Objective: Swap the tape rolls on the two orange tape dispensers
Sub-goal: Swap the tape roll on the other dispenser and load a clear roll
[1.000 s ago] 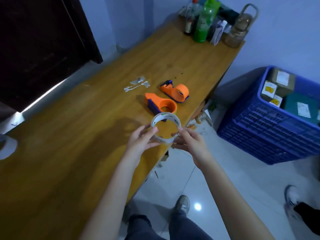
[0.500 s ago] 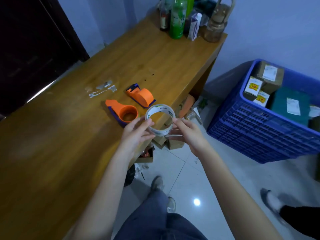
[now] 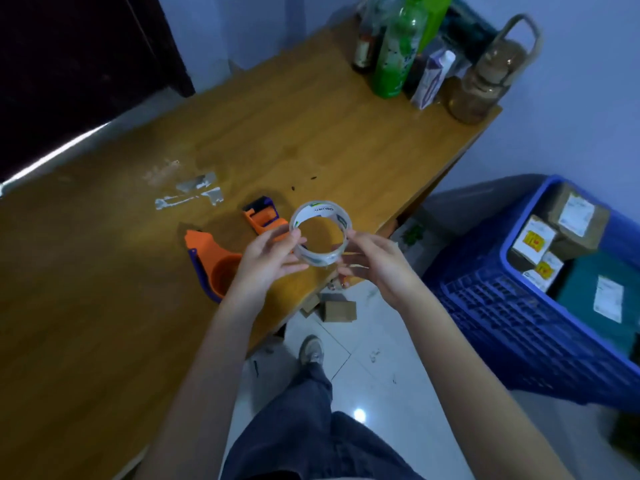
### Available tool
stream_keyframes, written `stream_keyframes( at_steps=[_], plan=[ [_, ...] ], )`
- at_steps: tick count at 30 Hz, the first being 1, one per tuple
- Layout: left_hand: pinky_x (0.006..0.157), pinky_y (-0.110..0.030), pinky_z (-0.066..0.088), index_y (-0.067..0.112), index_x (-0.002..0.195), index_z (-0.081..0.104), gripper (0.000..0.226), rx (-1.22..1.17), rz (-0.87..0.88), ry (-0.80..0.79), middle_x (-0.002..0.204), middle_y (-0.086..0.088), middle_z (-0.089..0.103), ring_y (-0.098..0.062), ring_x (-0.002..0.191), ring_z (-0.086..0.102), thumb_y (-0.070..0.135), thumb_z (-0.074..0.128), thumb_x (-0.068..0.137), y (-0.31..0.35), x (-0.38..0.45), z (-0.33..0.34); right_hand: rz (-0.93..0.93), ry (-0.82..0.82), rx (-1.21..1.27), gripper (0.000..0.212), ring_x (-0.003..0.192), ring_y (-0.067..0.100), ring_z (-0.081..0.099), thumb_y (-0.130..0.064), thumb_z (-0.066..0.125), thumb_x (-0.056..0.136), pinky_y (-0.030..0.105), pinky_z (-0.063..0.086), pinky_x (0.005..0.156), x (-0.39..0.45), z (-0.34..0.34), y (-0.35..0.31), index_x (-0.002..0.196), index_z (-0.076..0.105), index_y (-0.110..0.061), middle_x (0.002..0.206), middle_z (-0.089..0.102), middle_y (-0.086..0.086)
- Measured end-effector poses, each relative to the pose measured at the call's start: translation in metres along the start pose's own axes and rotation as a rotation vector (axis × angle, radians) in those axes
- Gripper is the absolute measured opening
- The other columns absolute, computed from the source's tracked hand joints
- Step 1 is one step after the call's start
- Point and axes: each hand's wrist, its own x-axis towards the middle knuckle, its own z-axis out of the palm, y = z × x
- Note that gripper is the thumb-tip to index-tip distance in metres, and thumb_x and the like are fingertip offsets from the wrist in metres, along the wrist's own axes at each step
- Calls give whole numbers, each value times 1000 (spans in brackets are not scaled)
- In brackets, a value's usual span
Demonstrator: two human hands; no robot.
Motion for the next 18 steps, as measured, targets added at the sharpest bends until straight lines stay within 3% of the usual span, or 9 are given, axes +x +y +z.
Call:
stream_keyframes(
  at_steps=[5,9,12,18],
  plan=[
    [68,-28,61,20,101,63,12,-5,13,75,106,-10,69,-29,98,66,20,62,89,18,27,5,41,-61,-37,43,80,16,70,-33,61,87,35,56,81,40,-2,-24,118,61,-3,105,69,13],
    [87,-38,56,17,104,64,16,-16,0,152,101,-10,70,-26,97,65,19,61,89,27,39,2,96,-103,-99,40,89,20,71,-31,62,87,34,57,79,65,5,-36,117,61,-5,108,70,16],
    [84,-36,56,24,95,62,9,-54,-8,199,101,-10,69,-23,93,66,18,62,89,28,42,-3,120,-150,-177,34,98,29,68,-29,62,87,38,57,84,81,12,-42,108,63,-3,109,69,21],
    [85,-40,56,22,102,59,19,-116,-38,335,108,-12,69,-25,98,68,19,67,85,20,38,-5,177,-338,-226,20,91,24,67,-24,57,91,38,56,81,102,17,-49,97,64,-7,100,71,14]
  ],
)
